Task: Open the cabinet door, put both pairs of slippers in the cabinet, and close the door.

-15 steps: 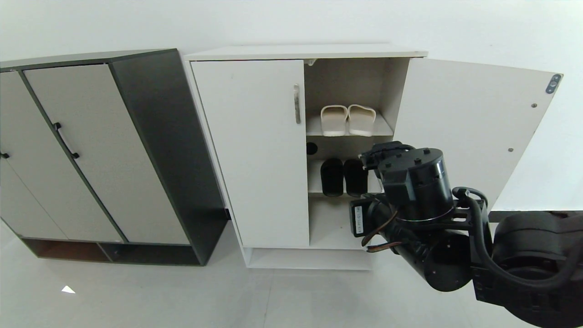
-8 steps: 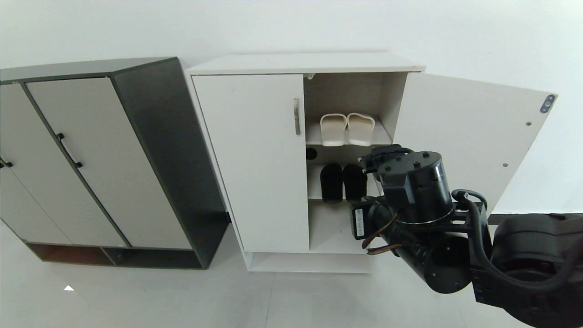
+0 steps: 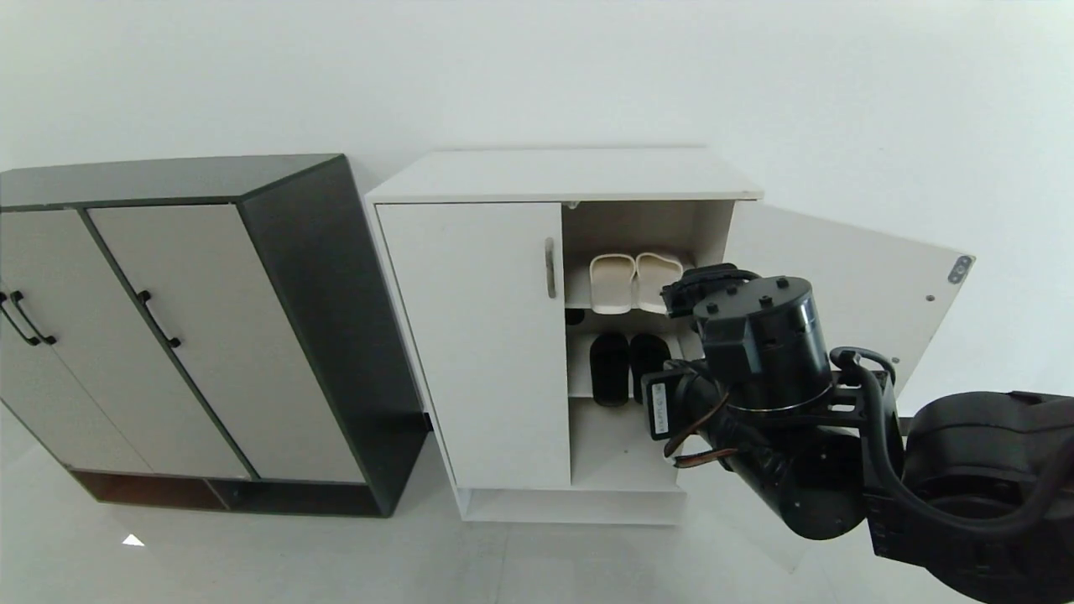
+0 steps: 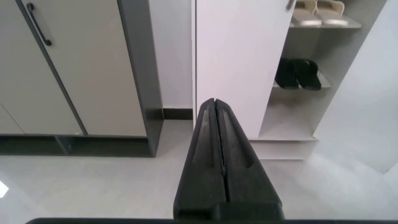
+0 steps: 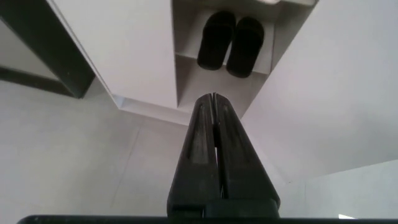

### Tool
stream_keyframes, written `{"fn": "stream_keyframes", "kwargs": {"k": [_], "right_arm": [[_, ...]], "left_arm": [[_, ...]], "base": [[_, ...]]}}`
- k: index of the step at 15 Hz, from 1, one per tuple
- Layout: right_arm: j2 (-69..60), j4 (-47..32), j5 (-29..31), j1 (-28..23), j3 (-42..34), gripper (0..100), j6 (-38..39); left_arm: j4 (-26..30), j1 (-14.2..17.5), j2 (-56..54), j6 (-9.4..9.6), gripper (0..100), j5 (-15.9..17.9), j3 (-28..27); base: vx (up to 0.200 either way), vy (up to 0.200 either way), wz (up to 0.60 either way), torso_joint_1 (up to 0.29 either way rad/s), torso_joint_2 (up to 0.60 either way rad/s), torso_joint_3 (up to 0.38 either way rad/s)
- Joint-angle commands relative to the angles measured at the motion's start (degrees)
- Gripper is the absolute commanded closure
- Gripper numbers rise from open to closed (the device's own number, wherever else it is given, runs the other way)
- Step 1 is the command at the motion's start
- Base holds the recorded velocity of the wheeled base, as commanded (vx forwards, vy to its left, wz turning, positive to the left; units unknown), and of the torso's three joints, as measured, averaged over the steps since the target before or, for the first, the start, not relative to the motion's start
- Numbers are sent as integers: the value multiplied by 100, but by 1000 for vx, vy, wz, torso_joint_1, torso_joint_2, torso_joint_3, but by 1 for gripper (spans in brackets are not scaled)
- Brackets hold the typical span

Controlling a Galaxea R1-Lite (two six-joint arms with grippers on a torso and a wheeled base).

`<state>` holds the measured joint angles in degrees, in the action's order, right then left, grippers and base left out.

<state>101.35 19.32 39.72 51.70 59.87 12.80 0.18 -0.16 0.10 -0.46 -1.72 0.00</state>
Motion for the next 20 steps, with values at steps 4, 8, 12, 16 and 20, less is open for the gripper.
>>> {"fn": "stream_keyframes", "kwargs": {"k": [4,8,12,16,20], "right_arm": [[51,1,10,-55,-1,100,3],[78,1,10,-55,-1,100,3],[122,1,10,-72,-10,100,3],[122,1,10,-125,-28,100,12],[113,10,1,-187,-28,100,3]], "left_arm": [[-1,-2,-1,-6,100,-4,0],[-1,-2,-1,-6,100,-4,0],[-1,-2,-1,-6,100,-4,0],[-1,-2,-1,-6,100,-4,0],[-1,-2,-1,-6,100,-4,0]], "base": [[0,0,0,164,-474,-316],[0,0,0,187,-499,-315],[0,0,0,215,-524,-314],[0,0,0,237,-560,-324],[0,0,0,91,-193,-115]]}}
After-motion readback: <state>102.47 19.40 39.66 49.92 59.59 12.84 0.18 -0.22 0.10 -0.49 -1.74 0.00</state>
